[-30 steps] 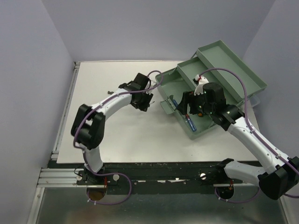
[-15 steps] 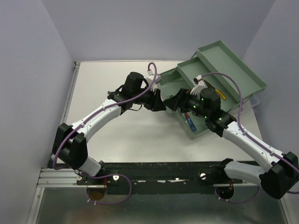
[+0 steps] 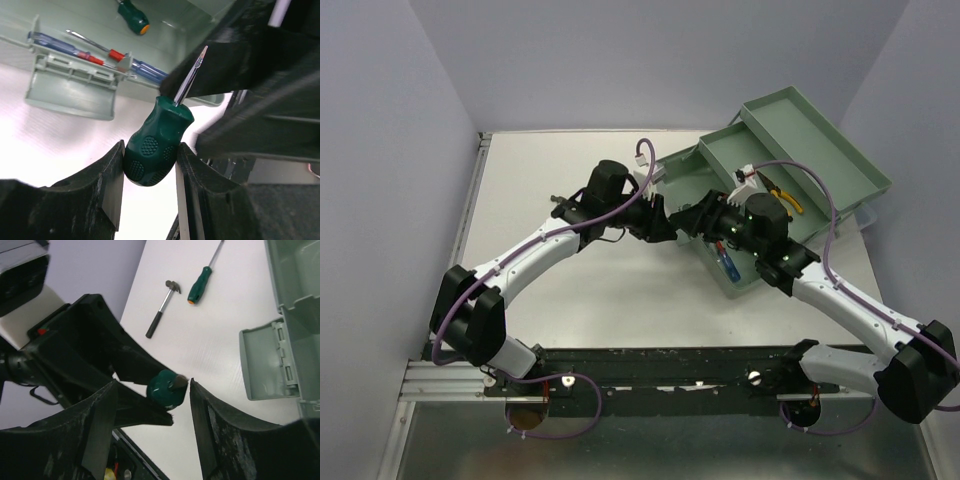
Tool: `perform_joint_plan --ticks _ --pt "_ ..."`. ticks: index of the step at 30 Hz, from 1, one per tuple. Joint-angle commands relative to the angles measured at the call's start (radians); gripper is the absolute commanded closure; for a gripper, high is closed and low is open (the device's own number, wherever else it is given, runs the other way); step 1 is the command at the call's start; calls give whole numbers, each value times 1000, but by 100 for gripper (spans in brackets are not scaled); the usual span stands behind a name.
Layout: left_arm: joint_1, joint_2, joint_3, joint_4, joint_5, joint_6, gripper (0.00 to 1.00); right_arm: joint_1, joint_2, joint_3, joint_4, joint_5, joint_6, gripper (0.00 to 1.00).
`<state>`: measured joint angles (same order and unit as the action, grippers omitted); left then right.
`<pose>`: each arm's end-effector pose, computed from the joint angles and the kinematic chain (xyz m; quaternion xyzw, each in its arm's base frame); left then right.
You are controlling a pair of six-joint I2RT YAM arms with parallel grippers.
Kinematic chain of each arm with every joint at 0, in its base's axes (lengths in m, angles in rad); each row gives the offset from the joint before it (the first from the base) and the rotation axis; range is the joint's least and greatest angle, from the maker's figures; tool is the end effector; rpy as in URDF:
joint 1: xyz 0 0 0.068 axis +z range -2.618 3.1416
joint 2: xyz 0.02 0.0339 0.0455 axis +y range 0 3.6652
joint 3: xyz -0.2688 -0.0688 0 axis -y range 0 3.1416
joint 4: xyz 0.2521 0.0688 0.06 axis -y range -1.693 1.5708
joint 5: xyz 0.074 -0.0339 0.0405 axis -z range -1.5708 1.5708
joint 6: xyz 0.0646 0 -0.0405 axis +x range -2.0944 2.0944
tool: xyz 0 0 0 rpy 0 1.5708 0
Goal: Pack the tool kit
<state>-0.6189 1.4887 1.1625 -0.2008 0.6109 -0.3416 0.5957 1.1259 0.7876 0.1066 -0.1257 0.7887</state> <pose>0.2764 -0.2423 0.2936 0.2627 0.7981 -0.4509 0.3012 0.2408 0.1730 0.2974 0.0366 0.7827 0.4332 0.4454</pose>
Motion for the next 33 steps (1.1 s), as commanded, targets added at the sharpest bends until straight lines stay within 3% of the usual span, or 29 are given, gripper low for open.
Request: perform_joint_plan --ticks 1,4,11,16,20,21,22,23,24,25,27,33 --pt "-24 -50 -1 64 17 -16 100 4 -61 -54 41 121 23 35" --pt "-24 -48 3 67 30 -17 100 6 -74 -44 15 150 4 35" --pt "-27 -51 -3 66 18 -14 100 13 -8 -18 41 57 14 48" --pt "-28 -51 5 52 7 -2 100 45 35 -4 68 18 21 48" --pt "-28 -48 9 37 -8 13 100 56 46 -1 65 26 0 63" --pt "-28 -47 23 17 -13 27 95 56 40 4 47 56 -23 71" --pt "-27 -42 35 -9 -23 53 76 55 29 15 12 93 -57 82" --pt "-28 -36 60 -53 -37 81 47 55 17 31 -40 163 -103 96" --pt "-27 -30 78 -90 -74 114 22 50 3 56 -82 208 -159 100" --pt "-24 -25 98 -133 -104 143 11 41 -1 87 -149 236 -234 100" --pt "-13 -15 124 -198 -215 179 1 1 12 191 -313 279 -352 99" --pt "100 68 226 -354 -290 207 1 -158 97 367 -642 259 -586 99"
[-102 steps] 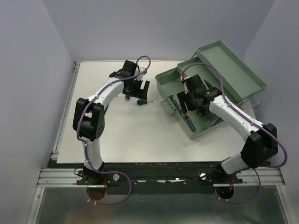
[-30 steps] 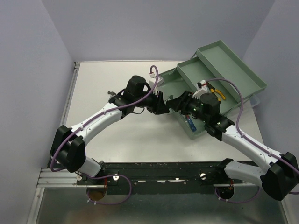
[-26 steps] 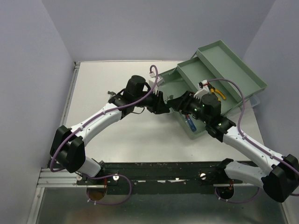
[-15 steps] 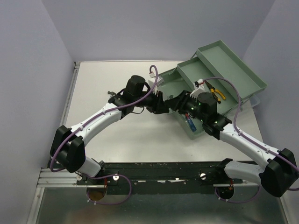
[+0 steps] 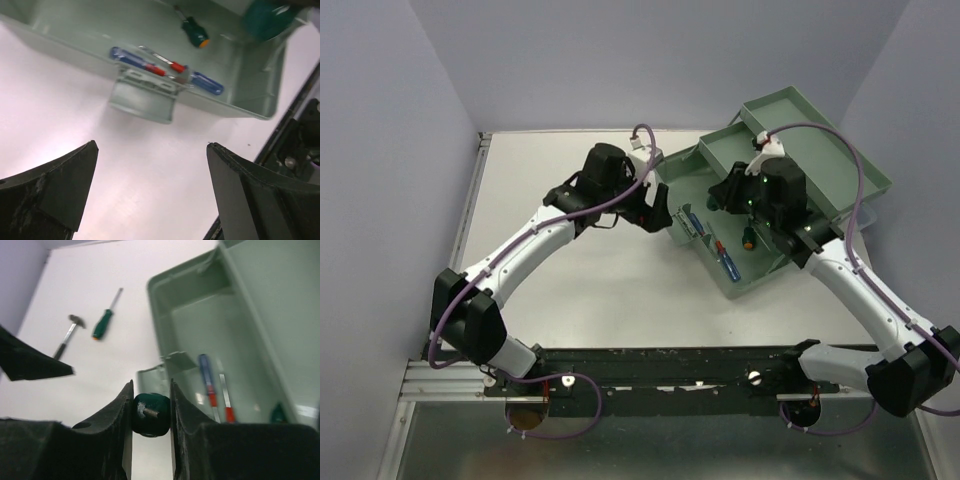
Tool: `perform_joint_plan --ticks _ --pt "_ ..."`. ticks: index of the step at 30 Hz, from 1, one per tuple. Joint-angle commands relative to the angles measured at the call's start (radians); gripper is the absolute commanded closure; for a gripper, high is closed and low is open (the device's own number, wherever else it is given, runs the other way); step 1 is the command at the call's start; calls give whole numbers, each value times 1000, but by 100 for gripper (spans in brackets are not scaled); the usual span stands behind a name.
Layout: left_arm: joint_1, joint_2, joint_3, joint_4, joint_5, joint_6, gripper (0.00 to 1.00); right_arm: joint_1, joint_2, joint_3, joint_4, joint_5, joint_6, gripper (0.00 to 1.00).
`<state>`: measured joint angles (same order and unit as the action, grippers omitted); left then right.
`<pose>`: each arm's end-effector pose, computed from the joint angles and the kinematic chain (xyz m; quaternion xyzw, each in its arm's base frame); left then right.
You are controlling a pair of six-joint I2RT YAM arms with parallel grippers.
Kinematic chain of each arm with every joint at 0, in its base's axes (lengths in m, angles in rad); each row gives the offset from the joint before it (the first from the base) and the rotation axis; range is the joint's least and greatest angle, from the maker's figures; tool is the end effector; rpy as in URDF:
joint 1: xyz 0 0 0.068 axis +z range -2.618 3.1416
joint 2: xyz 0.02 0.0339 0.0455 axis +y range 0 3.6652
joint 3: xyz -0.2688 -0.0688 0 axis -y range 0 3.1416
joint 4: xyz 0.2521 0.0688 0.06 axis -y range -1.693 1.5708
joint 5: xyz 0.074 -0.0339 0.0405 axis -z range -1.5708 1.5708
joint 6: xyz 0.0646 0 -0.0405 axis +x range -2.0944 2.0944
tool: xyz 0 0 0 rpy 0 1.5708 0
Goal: Pack the tool kit
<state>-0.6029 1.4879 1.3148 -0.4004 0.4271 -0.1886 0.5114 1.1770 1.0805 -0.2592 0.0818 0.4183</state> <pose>0.2879 -0.2307 0.3250 0.2757 0.8191 -0.3519 0.3595 0.2671 0.1438 0.3490 -0.0149 0.8206 0.2257 0.5249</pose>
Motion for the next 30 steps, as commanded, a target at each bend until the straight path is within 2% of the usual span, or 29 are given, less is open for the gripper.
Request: perform_joint_plan --ticks 1,4,7,10,11,13,16,22,26,30 --pt "103 89 92 -184 -131 54 1 -80 58 79 -314 62 -249 99" --pt "140 139 135 -257 -238 80 1 -82 84 90 -415 122 -280 99" --pt "170 202 181 -313 -345 87 1 -82 96 62 -452 104 -303 99" --pt "199 282 254 -362 -370 87 1 -80 119 42 -475 102 -302 94" --pt "209 308 285 -383 -367 89 1 -80 125 38 -477 111 -303 91" --pt "221 380 355 -442 -378 95 1 -80 141 42 -495 122 -306 77" --pt "229 472 454 -497 -460 110 1 -80 127 41 -486 98 -315 59" --pt "278 632 624 -571 -467 136 1 -80 43 9 -434 4 -302 42" --pt "307 719 727 -607 -444 143 2 -80 -8 -5 -417 -31 -288 40" --pt "336 785 771 -626 -429 144 12 -80 -51 -17 -405 -43 -288 40"
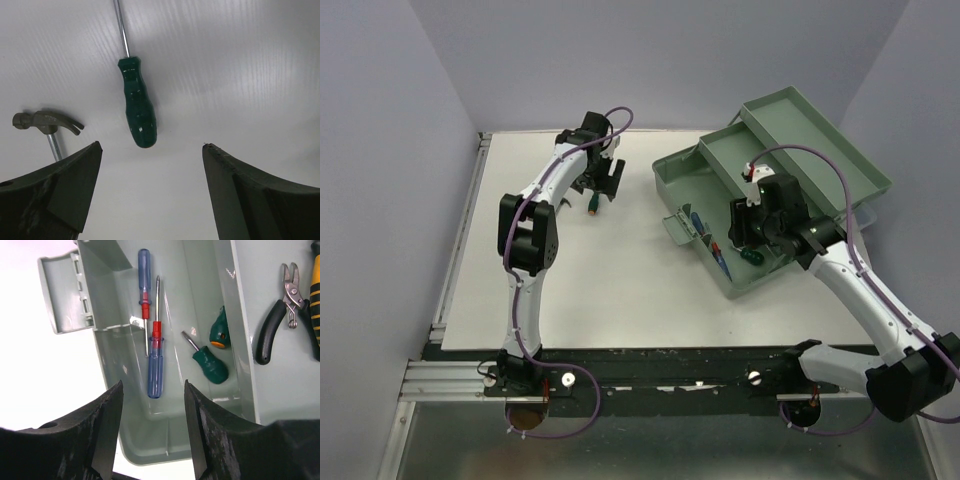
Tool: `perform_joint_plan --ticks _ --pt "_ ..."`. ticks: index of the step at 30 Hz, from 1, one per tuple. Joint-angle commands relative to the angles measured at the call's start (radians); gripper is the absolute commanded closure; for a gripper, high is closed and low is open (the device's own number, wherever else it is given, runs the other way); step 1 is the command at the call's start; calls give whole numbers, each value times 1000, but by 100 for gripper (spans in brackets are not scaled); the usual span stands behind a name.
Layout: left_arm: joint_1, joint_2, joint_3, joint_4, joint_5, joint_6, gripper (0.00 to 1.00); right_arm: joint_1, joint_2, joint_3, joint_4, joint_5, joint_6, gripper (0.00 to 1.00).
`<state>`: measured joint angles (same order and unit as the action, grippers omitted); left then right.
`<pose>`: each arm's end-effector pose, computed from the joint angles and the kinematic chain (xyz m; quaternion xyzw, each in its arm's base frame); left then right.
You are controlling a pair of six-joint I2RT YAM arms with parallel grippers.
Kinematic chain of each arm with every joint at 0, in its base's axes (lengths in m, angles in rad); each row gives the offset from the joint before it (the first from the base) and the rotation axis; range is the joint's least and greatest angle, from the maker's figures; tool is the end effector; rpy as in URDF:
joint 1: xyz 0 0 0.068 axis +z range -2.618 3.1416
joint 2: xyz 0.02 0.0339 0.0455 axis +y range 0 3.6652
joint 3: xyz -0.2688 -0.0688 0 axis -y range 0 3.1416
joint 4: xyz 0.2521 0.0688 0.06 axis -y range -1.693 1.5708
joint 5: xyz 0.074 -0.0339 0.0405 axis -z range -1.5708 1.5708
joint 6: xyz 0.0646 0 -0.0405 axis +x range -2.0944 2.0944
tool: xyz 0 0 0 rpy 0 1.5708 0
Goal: Pack the tool kit
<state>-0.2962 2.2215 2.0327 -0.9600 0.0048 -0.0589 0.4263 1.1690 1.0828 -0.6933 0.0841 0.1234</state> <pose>0.4767 -0.1458 0.2126 0.1162 0.9709 -0.0393 0.2057 0.2477 0.1066 0.3017 -0.1231 0.9138 0.0672 0.3811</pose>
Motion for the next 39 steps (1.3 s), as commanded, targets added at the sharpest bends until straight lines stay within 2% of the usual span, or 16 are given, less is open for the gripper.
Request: perform_joint_plan --ticks 1,5,9,13,14,16,21,22,27,31,35,37,39 --pt "34 64 58 -71 33 13 17 5 -51 -20 31 -49 8 40" --pt "40 99 61 -69 86 5 28 3 -75 -24 41 -50 12 40" --pt "42 130 61 -59 104 4 30 5 -86 -34 61 -56 18 40" --pt "42 162 77 -69 84 10 44 5 -101 -34 60 -66 25 40" --pt "42 161 70 -66 83 10 51 5 -110 -38 61 -67 27 40" --pt "42 150 51 -49 84 7 70 5 -124 -50 63 -67 30 40" --pt "39 26 -90 67 124 -1 97 5 -144 -76 71 -63 44 40" --pt "39 -14 -121 99 139 -4 99 5 -149 -81 74 -64 45 40" --pt "29 -216 -273 213 185 -38 100 5 -161 -83 89 -57 68 40" --pt "19 -405 -428 331 282 -91 100 5 -169 -78 119 -52 110 40" --pt "-20 -577 -581 460 395 -134 100 5 -192 -109 228 -139 224 39" --pt "-52 -646 -667 541 451 -142 100 6 -201 -144 325 -217 301 28" --pt "-83 -697 -744 608 509 -157 100 17 -206 -182 441 -259 376 24"
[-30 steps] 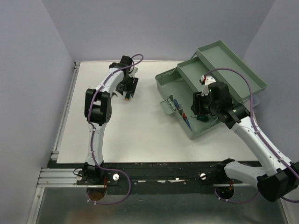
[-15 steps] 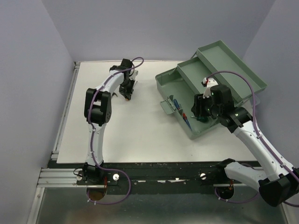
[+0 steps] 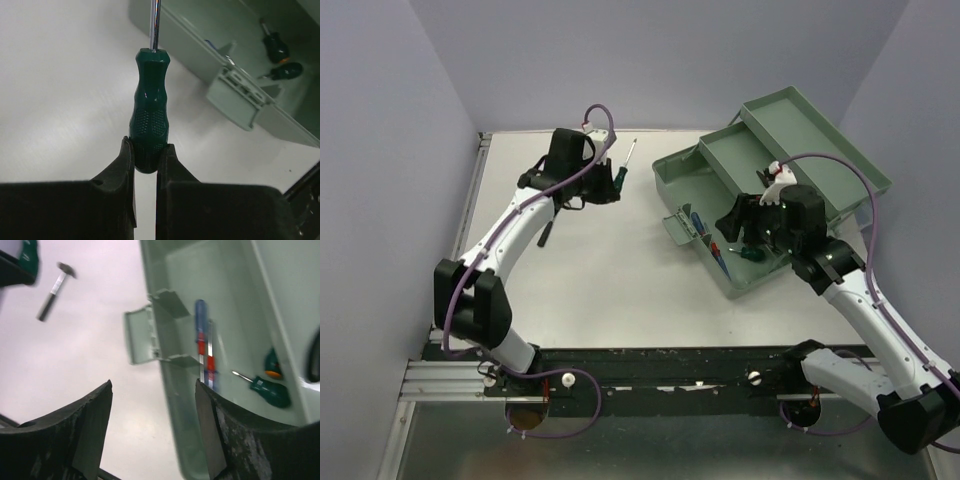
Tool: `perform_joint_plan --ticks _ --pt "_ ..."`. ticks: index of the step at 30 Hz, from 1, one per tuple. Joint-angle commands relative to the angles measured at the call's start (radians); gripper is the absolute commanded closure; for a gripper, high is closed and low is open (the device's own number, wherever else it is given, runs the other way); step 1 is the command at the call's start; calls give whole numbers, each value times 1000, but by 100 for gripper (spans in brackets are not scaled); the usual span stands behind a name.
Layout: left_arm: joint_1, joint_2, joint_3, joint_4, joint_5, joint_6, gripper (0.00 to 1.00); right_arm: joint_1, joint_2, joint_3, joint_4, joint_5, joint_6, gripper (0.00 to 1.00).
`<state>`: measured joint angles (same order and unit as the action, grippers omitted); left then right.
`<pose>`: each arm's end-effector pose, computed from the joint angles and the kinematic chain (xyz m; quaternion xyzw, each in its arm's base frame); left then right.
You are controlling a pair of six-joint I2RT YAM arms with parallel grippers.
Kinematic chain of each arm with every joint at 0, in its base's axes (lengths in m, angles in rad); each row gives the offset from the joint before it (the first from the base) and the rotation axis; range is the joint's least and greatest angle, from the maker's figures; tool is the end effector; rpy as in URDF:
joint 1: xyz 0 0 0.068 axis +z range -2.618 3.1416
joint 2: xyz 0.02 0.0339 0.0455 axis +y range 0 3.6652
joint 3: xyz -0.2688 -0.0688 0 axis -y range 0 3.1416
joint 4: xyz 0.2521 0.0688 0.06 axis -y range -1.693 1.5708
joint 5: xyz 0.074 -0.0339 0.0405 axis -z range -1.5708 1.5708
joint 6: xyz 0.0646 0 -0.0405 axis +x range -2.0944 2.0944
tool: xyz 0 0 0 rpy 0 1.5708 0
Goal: Pack the tool kit
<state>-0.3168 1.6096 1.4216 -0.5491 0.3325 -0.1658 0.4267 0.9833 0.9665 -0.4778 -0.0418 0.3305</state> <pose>0.3634 -0.1413 0.3031 0.1348 0.8941 -0.2423 0.3516 0.2228 0.1043 0.3272 -0.0520 0.8570 0.2061 0.4695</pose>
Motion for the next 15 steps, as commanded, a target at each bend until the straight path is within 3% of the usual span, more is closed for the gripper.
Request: perform_joint_plan --ticks 1,10,15 --pt "-76 -103 -163 225 229 -58 100 32 -18 -78 275 -138 194 25" --pt "-225 -162 -292 466 469 -193 100 127 133 1 344 -96 246 27" --pt "-248 -186 -334 532 458 -245 100 161 199 18 331 -9 292 33"
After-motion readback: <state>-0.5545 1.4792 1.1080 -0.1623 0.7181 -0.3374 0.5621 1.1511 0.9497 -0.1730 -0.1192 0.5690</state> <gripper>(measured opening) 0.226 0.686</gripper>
